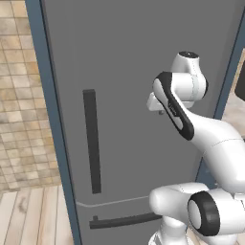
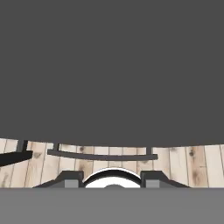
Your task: Retrieve a lemon from the fridge and place it on the cutting board with the fish.
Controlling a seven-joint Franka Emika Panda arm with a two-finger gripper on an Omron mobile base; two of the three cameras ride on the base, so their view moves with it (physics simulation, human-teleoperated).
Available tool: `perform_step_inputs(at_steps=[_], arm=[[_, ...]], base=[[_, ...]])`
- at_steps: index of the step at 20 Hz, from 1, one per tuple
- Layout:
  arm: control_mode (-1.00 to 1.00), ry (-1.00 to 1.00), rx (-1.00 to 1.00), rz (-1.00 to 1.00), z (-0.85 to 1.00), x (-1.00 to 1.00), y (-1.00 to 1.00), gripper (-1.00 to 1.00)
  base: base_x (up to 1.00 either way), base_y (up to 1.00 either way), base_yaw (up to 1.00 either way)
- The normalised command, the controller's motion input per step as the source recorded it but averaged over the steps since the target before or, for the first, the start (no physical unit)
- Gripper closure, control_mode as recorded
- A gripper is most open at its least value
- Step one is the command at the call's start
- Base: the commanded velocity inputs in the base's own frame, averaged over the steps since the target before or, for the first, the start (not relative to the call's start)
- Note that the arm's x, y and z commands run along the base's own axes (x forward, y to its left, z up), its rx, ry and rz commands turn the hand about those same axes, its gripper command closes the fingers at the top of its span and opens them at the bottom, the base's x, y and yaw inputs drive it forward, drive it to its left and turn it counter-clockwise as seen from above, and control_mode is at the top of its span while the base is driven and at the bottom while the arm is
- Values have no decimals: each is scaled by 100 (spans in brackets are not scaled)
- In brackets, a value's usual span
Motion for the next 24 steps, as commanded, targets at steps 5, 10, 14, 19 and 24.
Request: perform_step_inputs(at_steps=[5, 10, 14, 19, 24], arm=[[100, 0, 0, 0, 0, 0, 0, -100], [100, 0, 0, 0, 0, 0, 0, -100], [100, 0, 0, 0, 0, 0, 0, -100], [100, 0, 0, 0, 0, 0, 0, -100], [100, 0, 0, 0, 0, 0, 0, -100]], base=[[-11, 1, 0], [-62, 7, 0], [-68, 26, -3], [-47, 37, -1], [-2, 76, -3]])
